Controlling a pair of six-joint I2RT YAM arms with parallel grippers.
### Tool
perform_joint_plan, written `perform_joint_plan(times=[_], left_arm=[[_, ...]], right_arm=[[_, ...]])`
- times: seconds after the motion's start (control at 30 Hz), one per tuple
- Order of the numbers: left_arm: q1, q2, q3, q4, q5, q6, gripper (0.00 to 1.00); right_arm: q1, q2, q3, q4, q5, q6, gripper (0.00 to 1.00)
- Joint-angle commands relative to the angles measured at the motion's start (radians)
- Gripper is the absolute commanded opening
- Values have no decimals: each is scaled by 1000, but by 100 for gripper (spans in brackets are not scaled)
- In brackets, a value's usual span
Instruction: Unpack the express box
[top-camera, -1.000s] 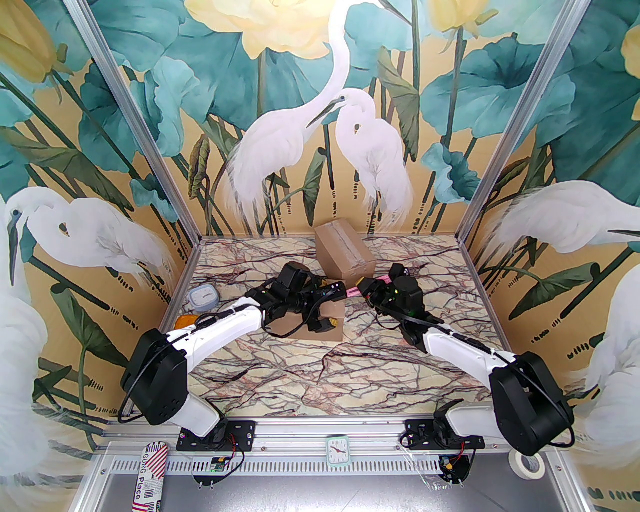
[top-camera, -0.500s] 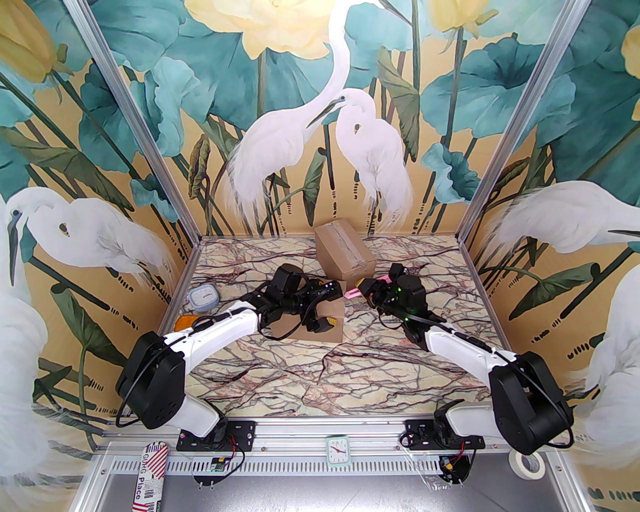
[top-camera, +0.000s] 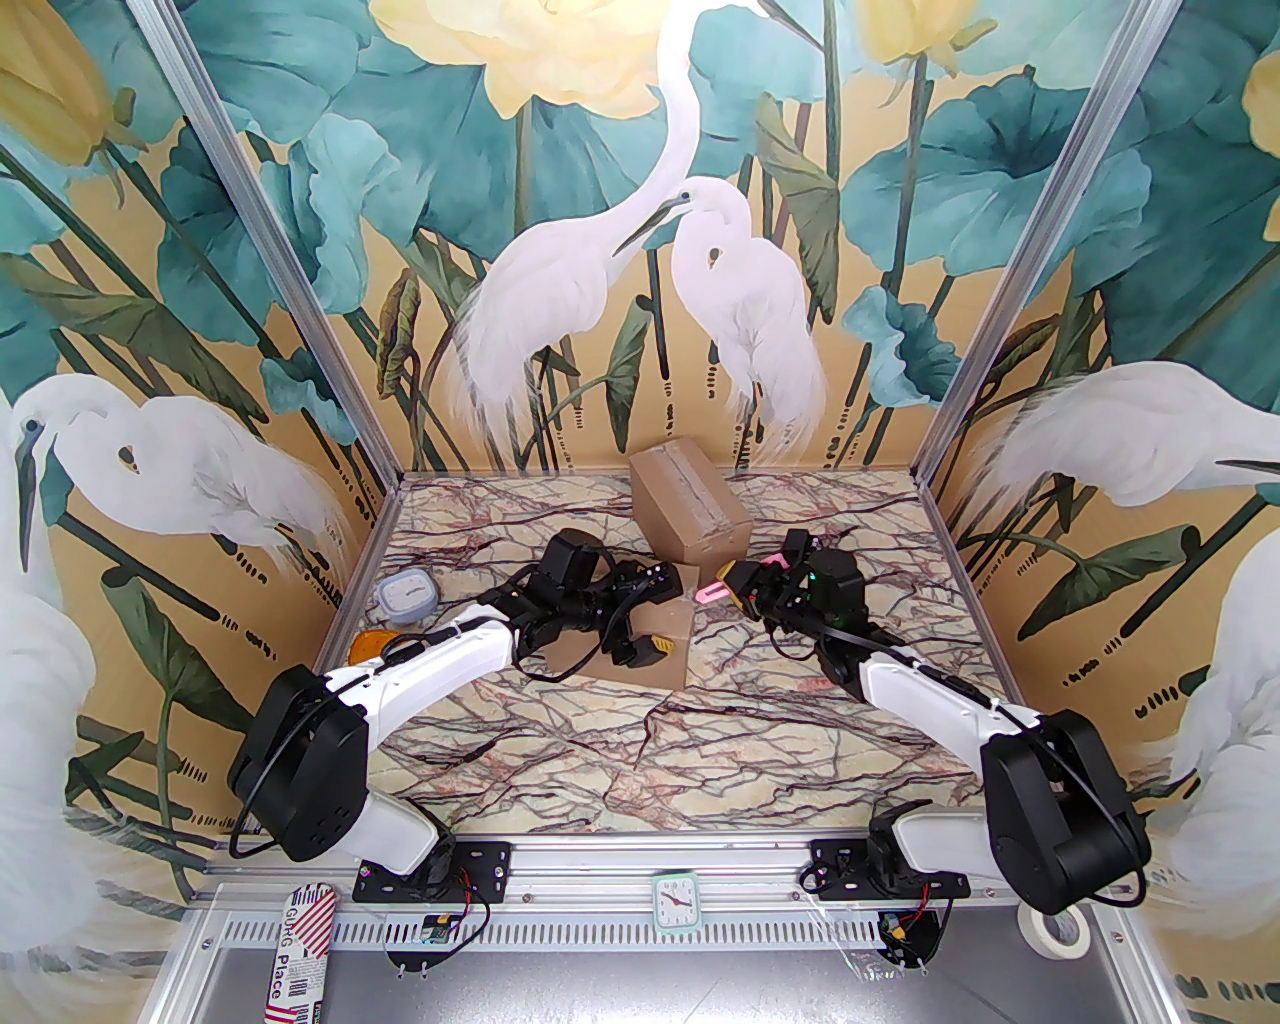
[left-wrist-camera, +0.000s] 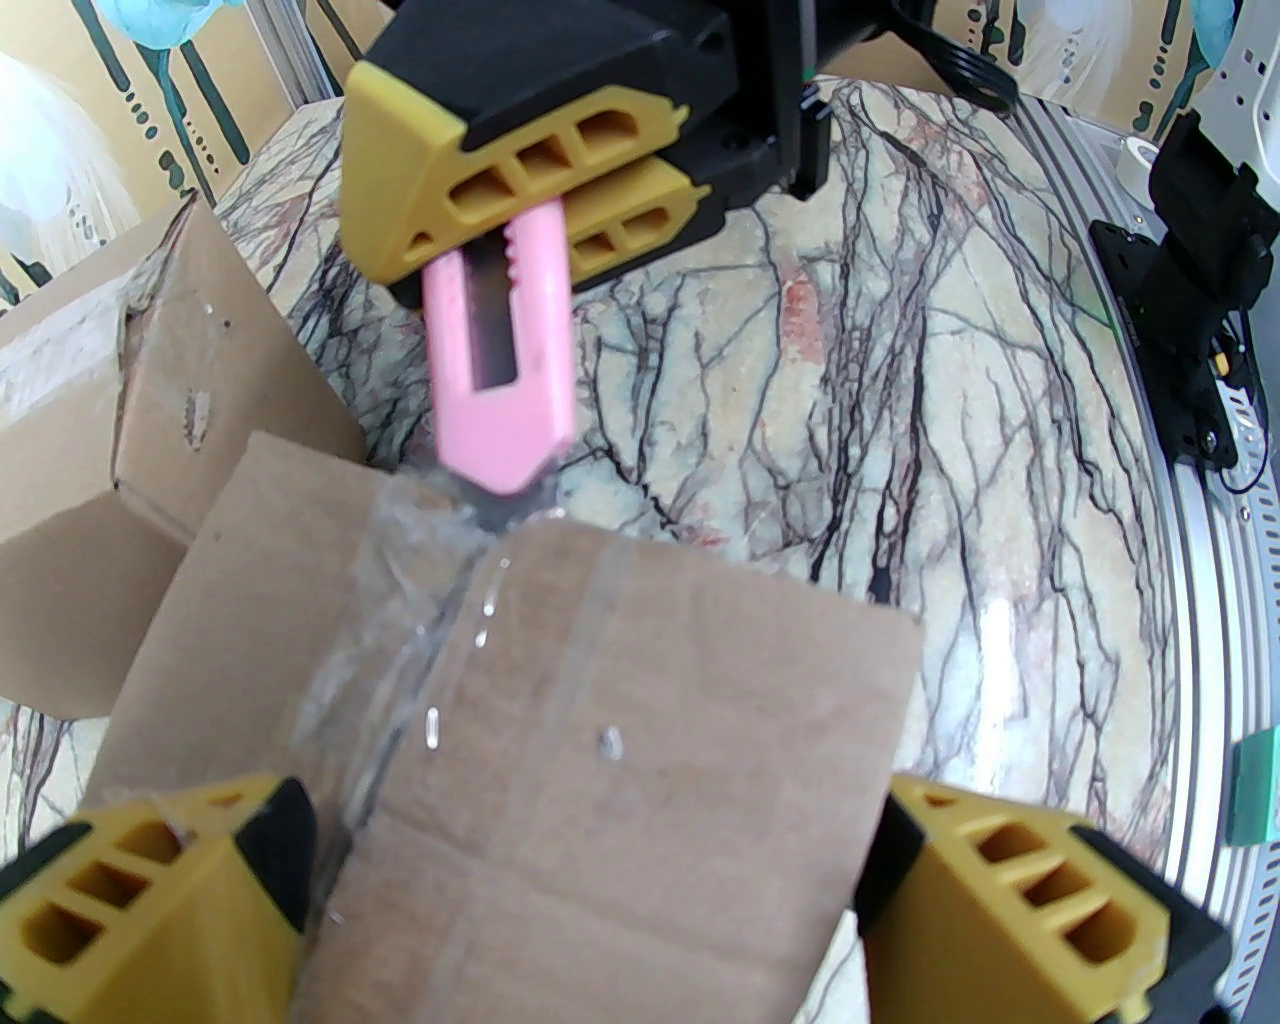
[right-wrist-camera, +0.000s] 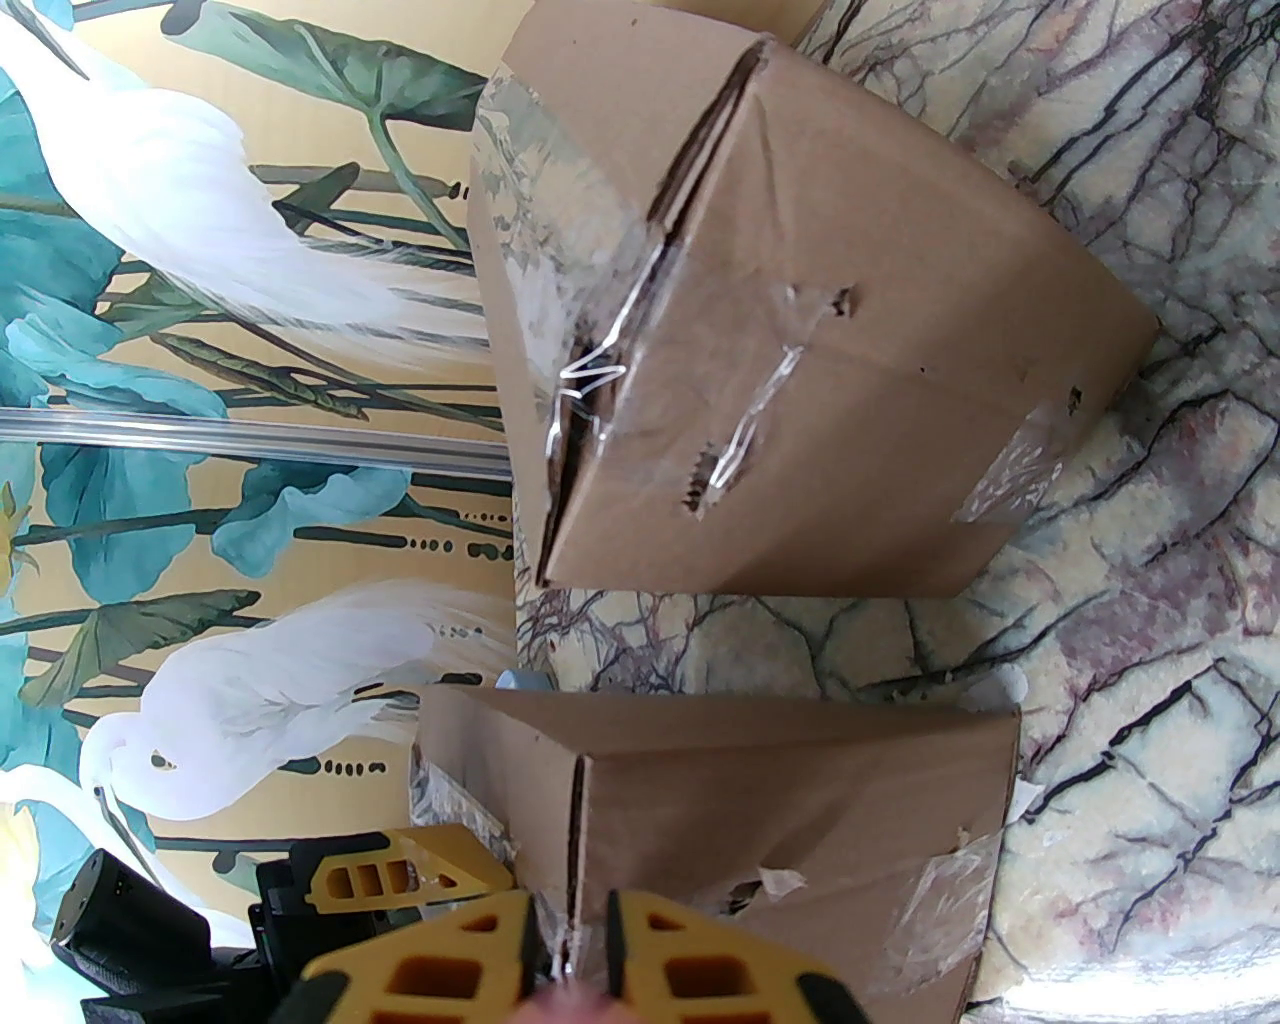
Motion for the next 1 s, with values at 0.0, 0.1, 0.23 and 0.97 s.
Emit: perform_joint_plan(times=[0.0, 0.1, 0.23, 0.97], left_arm=[[53, -29, -20, 36, -113, -33, 93], [52, -24, -16, 56, -125, -63, 94], [40, -5, -5, 86, -162, -94, 94], [-39, 0, -3, 78, -156, -67, 97]], right_arm=[[-10, -47, -27, -67, -110, -28, 0], [-4, -42, -28, -45, -123, -4, 0], [21, -54, -29, -50, -106, 21, 0], [106, -205, -119, -101, 157, 157, 0]])
